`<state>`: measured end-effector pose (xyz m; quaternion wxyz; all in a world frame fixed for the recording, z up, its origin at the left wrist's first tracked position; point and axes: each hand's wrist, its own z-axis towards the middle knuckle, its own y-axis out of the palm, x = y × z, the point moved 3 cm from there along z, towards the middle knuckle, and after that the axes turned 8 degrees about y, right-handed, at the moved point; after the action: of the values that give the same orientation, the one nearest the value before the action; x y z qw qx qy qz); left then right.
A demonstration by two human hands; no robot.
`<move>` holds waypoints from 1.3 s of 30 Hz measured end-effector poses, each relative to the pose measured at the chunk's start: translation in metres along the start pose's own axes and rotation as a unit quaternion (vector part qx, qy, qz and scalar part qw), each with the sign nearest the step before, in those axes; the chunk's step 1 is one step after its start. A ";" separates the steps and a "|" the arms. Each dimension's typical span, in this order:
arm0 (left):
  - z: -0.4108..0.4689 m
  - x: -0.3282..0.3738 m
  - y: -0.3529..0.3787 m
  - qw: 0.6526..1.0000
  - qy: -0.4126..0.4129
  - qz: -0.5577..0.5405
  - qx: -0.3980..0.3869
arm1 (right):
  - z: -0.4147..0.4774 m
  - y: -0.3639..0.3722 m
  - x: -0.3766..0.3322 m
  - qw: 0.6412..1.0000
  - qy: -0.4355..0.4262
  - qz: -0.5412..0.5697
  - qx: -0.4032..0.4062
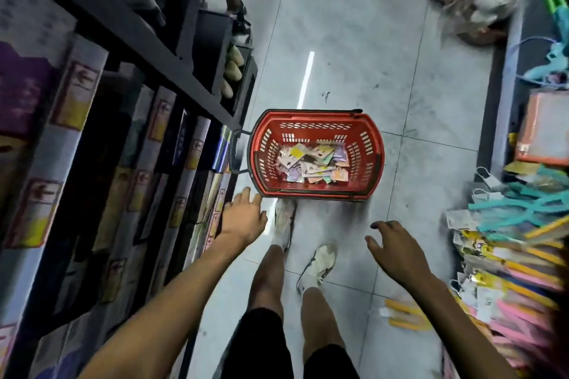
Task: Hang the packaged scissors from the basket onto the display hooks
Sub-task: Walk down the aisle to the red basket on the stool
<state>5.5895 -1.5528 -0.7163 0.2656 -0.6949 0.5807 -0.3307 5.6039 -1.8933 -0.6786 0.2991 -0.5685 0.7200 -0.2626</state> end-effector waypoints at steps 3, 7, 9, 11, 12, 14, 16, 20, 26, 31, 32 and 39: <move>0.069 -0.018 0.027 1.000 -0.015 -0.004 -0.027 | 0.054 0.025 0.009 0.998 0.039 0.032 -0.039; 0.148 -0.040 0.059 0.998 -0.035 -0.010 -0.042 | 0.113 0.059 0.019 0.989 0.087 0.085 -0.086; 0.185 -0.048 0.073 0.998 -0.048 -0.017 -0.045 | 0.143 0.076 0.026 0.985 0.099 0.097 -0.103; 0.217 -0.054 0.082 0.996 -0.068 -0.028 -0.050 | 0.171 0.090 0.031 0.982 0.111 0.105 -0.112; 0.234 -0.057 0.087 0.995 -0.081 -0.031 -0.052 | 0.186 0.096 0.033 0.981 0.117 0.109 -0.109; 0.260 -0.063 0.096 0.992 -0.114 -0.042 -0.045 | 0.215 0.104 0.035 0.981 0.124 0.122 -0.087; 0.277 -0.068 0.102 0.987 -0.144 -0.071 -0.006 | 0.241 0.109 0.036 0.980 0.133 0.140 -0.051; 0.295 -0.077 0.108 0.962 -0.202 -0.150 0.104 | 0.285 0.114 0.034 0.972 0.138 0.187 0.015; 0.305 -0.096 0.122 0.935 -0.223 -0.239 0.139 | 0.326 0.111 0.012 0.954 0.168 0.202 0.141; 0.312 -0.103 0.132 0.919 -0.226 -0.281 0.163 | 0.352 0.114 0.009 0.943 0.177 0.208 0.193; 0.313 -0.103 0.131 0.915 -0.228 -0.286 0.167 | 0.358 0.115 0.011 0.939 0.196 0.205 0.195; 0.315 -0.102 0.121 0.906 -0.279 -0.291 0.131 | 0.392 0.111 0.049 0.940 0.269 0.184 0.097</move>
<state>5.7446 -1.4795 -1.0248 0.3975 -0.8556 0.2063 -0.2594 5.8076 -1.9321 -1.0321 0.1911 -0.3026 0.8367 -0.4145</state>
